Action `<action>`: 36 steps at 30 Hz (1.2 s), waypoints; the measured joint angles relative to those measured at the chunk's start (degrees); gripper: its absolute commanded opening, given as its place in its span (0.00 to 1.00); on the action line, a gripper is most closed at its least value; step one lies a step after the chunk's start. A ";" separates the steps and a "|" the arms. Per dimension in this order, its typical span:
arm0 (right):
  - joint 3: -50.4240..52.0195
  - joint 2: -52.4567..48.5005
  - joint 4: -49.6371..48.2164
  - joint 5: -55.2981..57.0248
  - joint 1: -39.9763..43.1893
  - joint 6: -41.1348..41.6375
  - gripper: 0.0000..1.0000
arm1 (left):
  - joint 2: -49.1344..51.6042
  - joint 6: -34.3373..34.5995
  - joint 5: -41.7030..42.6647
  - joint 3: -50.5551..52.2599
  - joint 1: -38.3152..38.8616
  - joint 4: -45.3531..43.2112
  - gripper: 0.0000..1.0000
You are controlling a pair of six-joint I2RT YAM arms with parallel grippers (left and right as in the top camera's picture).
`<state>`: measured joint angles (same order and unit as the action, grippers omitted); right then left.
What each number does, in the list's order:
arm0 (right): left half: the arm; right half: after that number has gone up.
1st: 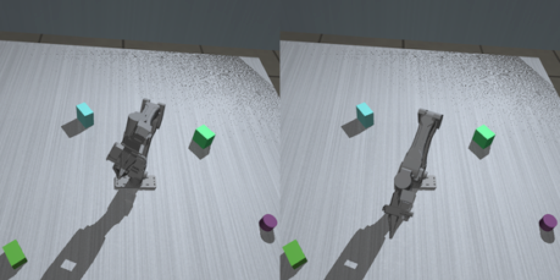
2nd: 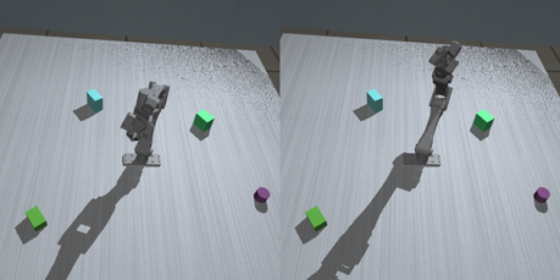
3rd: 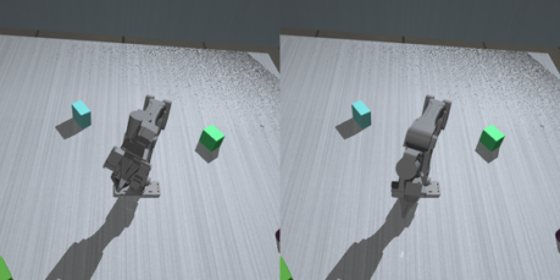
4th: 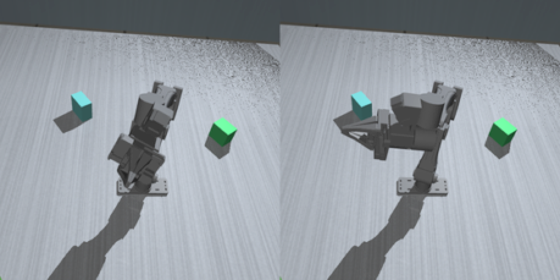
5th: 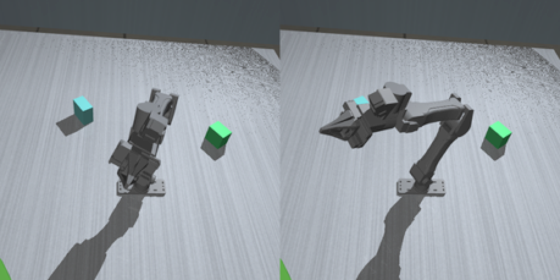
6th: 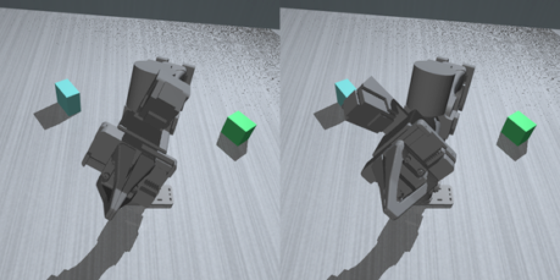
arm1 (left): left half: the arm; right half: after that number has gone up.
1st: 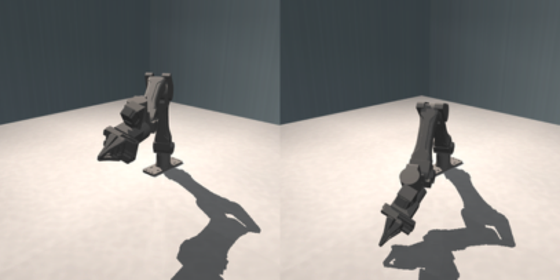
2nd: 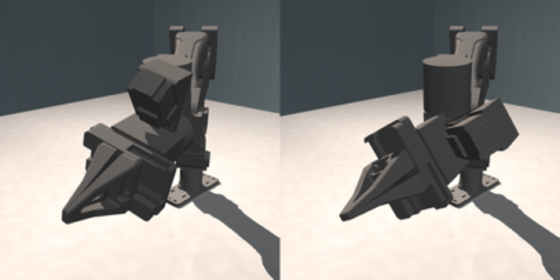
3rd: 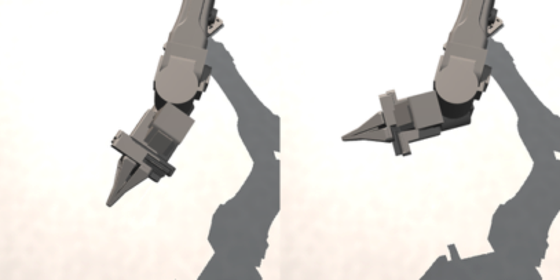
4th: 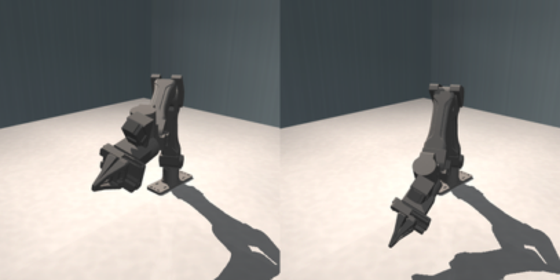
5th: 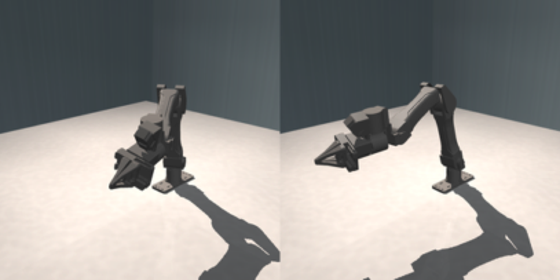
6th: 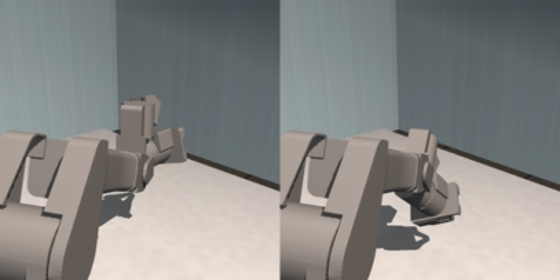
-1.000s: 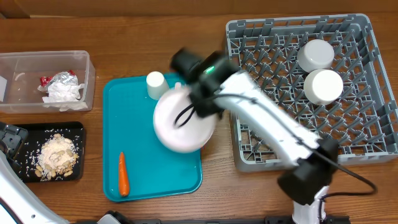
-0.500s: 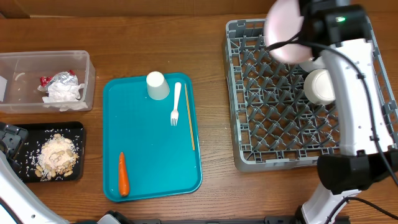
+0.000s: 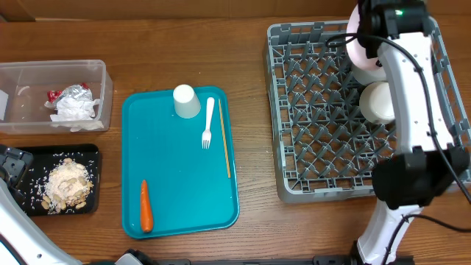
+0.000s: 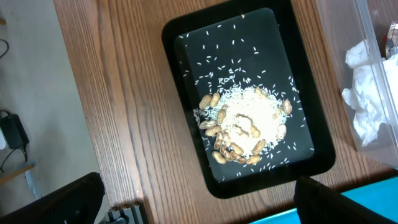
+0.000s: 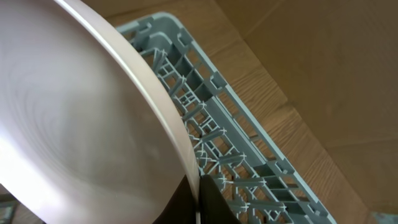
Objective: Sort waste into correct bins and load items into the dishwasher rack
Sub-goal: 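Lift the plate and carry it right to the rack's far side, then lower the plate upright into the rack and open the right gripper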
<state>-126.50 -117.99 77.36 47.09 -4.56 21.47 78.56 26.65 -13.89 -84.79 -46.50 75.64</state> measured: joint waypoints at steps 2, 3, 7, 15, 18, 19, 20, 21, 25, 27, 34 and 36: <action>0.00 -1.60 0.20 0.37 -0.07 0.15 0.04 | 0.00 -0.02 0.00 0.00 0.00 0.00 1.00; 0.00 -2.19 0.31 0.52 -0.09 0.33 0.04 | 0.00 -0.02 0.00 0.00 0.00 0.00 1.00; 0.66 -2.95 0.07 0.94 -0.57 0.66 0.04 | 0.00 -0.02 0.00 0.00 0.00 0.00 1.00; 4.92 -2.95 -1.14 1.31 -1.49 1.20 0.04 | 0.00 -0.02 0.00 0.00 0.00 0.00 1.00; 6.56 -2.95 -1.66 1.33 -1.53 1.42 0.04 | 0.00 -0.02 0.00 0.00 0.00 0.00 1.00; 7.02 -2.95 -1.68 1.31 -1.55 1.44 0.04 | 0.00 -0.02 0.00 0.00 0.00 0.00 1.00; 7.32 -2.95 -1.73 1.31 -1.68 1.44 0.04 | 0.00 -0.02 0.00 0.00 0.00 0.00 1.00; 7.41 -2.95 -1.68 1.33 -1.75 1.46 0.04 | 0.00 -0.02 0.00 0.00 0.00 0.00 1.00; 7.50 -2.95 -1.68 1.38 -2.62 1.46 0.09 | 0.00 -0.02 0.00 0.00 0.00 0.00 1.00; 7.50 -2.95 -1.77 1.40 -3.52 1.51 0.19 | 0.00 -0.02 0.00 0.00 0.00 0.00 1.00; 6.38 -2.95 0.09 -0.15 -8.68 0.24 1.00 | 0.00 -0.02 0.00 0.00 0.00 0.00 1.00; 3.21 -2.95 2.27 -2.01 -10.27 -0.55 1.00 | 0.00 -0.02 0.00 0.00 0.00 0.00 1.00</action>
<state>-123.28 -120.95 79.64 45.08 -14.83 20.93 78.56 26.63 -13.89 -84.79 -46.50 75.64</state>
